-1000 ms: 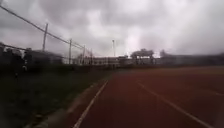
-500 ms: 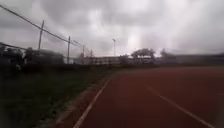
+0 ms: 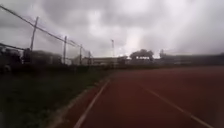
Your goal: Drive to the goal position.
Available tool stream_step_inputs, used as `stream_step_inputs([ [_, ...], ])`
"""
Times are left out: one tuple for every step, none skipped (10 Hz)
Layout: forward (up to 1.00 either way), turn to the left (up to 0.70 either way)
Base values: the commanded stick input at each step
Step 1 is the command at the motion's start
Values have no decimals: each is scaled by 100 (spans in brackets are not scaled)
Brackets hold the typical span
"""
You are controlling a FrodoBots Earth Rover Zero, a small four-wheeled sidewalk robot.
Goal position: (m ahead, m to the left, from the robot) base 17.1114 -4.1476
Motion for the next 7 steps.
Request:
stream_step_inputs([
  [70, -15],
  [70, -7],
  [70, 0],
  [70, 0],
  [70, 0],
  [70, 0],
  [70, 0],
])
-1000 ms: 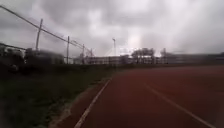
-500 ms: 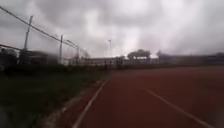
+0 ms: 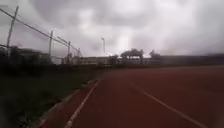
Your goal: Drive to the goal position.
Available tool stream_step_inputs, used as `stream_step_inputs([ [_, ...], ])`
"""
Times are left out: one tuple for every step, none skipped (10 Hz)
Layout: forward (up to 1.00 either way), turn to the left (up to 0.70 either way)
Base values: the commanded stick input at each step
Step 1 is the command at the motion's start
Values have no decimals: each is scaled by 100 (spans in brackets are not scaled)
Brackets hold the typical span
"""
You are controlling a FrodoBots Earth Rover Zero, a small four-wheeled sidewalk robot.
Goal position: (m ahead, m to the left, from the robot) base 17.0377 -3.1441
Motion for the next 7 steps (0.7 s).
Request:
stream_step_inputs([
  [70, 0],
  [70, 0],
  [70, 0],
  [70, 0],
  [70, 0],
  [70, 0],
  [70, 0],
])
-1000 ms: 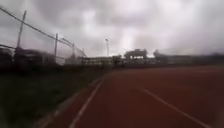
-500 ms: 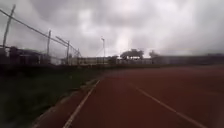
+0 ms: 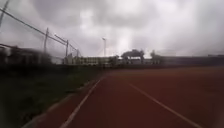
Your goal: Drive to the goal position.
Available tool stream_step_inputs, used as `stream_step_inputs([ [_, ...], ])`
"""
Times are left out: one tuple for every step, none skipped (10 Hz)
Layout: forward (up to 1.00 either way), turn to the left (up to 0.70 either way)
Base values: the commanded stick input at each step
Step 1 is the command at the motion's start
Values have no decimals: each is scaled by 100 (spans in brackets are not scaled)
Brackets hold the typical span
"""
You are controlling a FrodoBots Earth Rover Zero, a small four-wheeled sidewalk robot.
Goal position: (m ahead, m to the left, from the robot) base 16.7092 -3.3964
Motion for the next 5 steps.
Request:
stream_step_inputs([
  [70, 0],
  [70, 0],
  [70, 0],
  [70, 0],
  [70, 0],
])
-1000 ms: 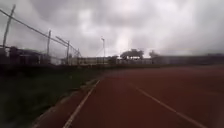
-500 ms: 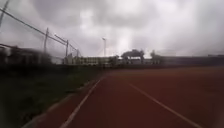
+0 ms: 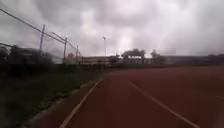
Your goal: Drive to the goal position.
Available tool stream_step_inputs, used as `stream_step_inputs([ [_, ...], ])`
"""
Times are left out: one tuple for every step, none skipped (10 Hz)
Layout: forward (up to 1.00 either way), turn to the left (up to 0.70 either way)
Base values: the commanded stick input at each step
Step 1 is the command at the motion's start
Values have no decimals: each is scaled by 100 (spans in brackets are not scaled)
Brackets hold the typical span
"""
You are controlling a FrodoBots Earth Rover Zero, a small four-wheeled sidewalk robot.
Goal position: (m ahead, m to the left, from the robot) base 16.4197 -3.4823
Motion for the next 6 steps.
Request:
stream_step_inputs([
  [70, 0],
  [70, 0],
  [70, 0],
  [70, 0],
  [70, 0],
  [70, 0],
])
